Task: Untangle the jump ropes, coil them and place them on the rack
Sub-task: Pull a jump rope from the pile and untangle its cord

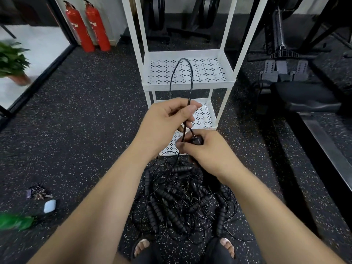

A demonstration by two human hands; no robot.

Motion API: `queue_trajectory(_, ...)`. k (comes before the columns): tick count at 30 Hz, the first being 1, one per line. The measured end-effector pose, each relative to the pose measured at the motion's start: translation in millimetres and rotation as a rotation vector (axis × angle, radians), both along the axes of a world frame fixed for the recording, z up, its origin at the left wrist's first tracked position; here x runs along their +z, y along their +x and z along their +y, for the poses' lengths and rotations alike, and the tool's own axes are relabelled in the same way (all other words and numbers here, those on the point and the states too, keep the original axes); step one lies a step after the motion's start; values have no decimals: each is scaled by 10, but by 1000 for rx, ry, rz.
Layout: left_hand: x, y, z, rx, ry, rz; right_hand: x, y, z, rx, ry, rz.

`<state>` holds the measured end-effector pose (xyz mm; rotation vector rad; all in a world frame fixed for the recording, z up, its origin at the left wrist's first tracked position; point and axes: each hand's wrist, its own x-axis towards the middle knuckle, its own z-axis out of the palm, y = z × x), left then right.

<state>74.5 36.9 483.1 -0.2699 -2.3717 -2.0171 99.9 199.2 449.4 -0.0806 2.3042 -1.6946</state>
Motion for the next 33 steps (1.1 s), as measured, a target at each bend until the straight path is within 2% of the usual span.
queue_trajectory(4, 17, -3, 17, 27, 28, 0, 43, 4, -36, -30, 52, 87)
queue_trajectory(9, -63, -1, -97, 133, -30, 61, 306, 22, 77, -156, -218, 108)
queue_trajectory(11, -61, 27, -144, 56, -109, 6, 406, 23, 153, -204, -310, 126)
queue_trajectory(16, -29, 131, -101, -297, -381, -216, 601, -14, 341, -339, -485, 177)
queue_trajectory(20, -134, 130, -56, -321, -500, -257, 713, -53, 513, -432, -575, 219)
queue_trajectory(23, -131, 111, -86, -281, -507, -267, 722, -73, 587, -465, -631, 221)
queue_trajectory(27, -57, 130, -88, -229, -498, -187, 638, -88, 545, -427, -595, 160)
queue_trajectory(33, 16, 146, -20, -143, -355, -30, 419, -77, 361, -295, -353, 87)
